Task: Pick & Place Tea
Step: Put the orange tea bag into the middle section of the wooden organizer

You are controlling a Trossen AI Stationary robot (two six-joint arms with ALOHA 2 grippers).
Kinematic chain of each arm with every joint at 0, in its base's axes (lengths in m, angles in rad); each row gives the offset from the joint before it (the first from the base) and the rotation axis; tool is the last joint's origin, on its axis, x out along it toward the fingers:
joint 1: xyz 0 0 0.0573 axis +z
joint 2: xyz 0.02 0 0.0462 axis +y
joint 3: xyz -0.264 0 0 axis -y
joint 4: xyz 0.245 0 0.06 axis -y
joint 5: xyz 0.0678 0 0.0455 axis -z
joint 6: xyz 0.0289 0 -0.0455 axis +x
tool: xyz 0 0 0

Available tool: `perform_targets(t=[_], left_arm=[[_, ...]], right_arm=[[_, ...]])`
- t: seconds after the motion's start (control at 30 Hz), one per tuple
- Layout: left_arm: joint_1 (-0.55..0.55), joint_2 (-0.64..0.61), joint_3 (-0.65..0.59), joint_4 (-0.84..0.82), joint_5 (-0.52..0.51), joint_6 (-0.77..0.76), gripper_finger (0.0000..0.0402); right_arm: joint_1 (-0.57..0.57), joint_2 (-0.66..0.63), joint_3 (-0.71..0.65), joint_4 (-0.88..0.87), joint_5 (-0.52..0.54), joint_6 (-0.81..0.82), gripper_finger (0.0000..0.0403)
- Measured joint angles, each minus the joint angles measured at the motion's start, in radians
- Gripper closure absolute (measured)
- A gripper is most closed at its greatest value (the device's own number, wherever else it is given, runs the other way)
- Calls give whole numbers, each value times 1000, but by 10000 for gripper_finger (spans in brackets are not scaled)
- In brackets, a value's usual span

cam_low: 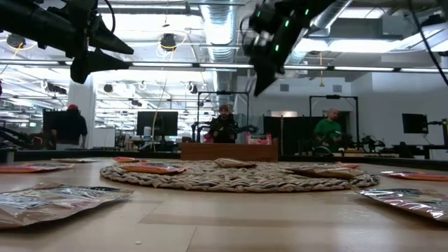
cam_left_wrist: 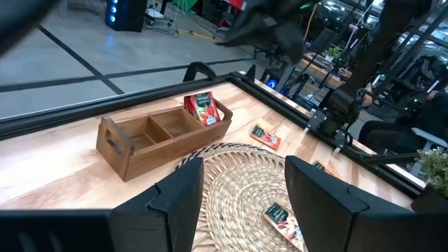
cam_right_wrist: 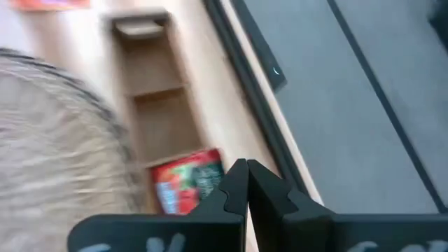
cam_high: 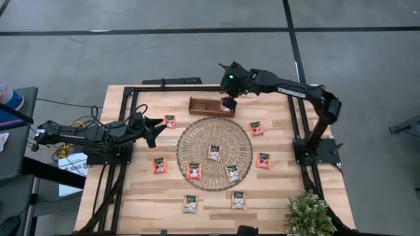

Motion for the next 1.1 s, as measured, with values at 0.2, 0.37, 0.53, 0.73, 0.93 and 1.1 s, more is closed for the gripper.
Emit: perform_targets(t=[0.2, 0.37, 0.53, 0.73, 0.93, 1.1], left_arm=[[0, 0, 0, 0, 0, -15, 208], [0, 0, 0, 0, 0, -51, 208], [0, 0, 0, 0, 0, -110, 208], [0, 0, 0, 0, 0, -129, 208], [0, 1, 0, 5, 11, -261, 208], [0, 50, 9, 96, 109, -280, 208]], right_arm=[[50, -204, -86, -100, 1, 10, 403], [60, -447, -260, -101, 1, 122, 403], [121, -707, -456, -90, 1, 284, 403], [284, -928, -628, -74, 1, 490, 403], [428, -1013, -744, -27, 6, 585, 403], [472, -1041, -859, 70, 5, 647, 403]])
